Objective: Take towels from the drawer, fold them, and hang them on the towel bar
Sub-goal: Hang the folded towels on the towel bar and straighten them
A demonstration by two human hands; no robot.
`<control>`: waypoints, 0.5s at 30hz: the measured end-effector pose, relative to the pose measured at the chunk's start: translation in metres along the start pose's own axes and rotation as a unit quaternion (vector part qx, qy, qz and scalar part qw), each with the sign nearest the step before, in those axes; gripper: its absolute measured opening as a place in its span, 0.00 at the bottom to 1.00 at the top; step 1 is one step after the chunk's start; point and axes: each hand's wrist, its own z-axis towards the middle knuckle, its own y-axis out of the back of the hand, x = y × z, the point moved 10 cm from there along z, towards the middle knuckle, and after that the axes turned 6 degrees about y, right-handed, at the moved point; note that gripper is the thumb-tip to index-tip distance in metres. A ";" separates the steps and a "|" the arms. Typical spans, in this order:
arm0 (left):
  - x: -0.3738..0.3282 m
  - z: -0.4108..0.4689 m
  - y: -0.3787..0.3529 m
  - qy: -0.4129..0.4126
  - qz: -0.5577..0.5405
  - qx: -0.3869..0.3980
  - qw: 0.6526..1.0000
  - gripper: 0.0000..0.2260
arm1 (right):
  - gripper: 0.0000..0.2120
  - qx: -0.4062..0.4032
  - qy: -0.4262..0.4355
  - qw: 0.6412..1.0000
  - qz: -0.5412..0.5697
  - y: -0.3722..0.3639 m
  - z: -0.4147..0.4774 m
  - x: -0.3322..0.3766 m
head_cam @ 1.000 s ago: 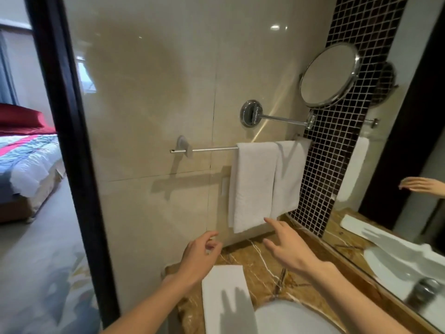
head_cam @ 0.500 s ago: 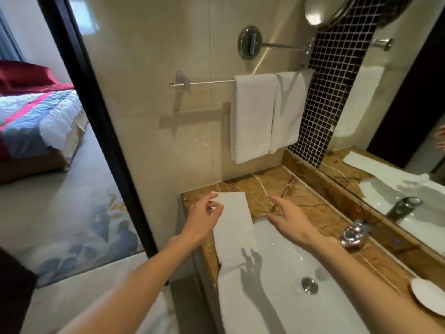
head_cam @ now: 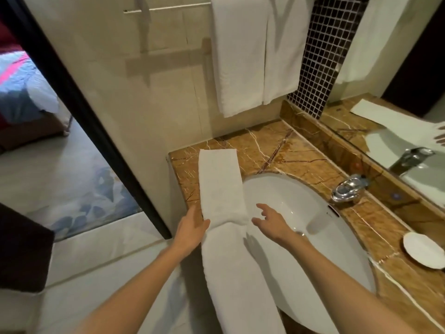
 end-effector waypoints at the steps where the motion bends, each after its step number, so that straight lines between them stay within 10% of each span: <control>1: 0.010 0.005 -0.004 0.016 0.000 0.004 1.000 0.31 | 0.28 0.006 -0.014 1.000 0.007 -0.006 0.004 -0.008; 15: 0.051 0.048 -0.038 0.071 -0.119 0.017 0.990 0.16 | 0.35 0.044 -0.118 0.980 0.155 -0.083 0.041 -0.067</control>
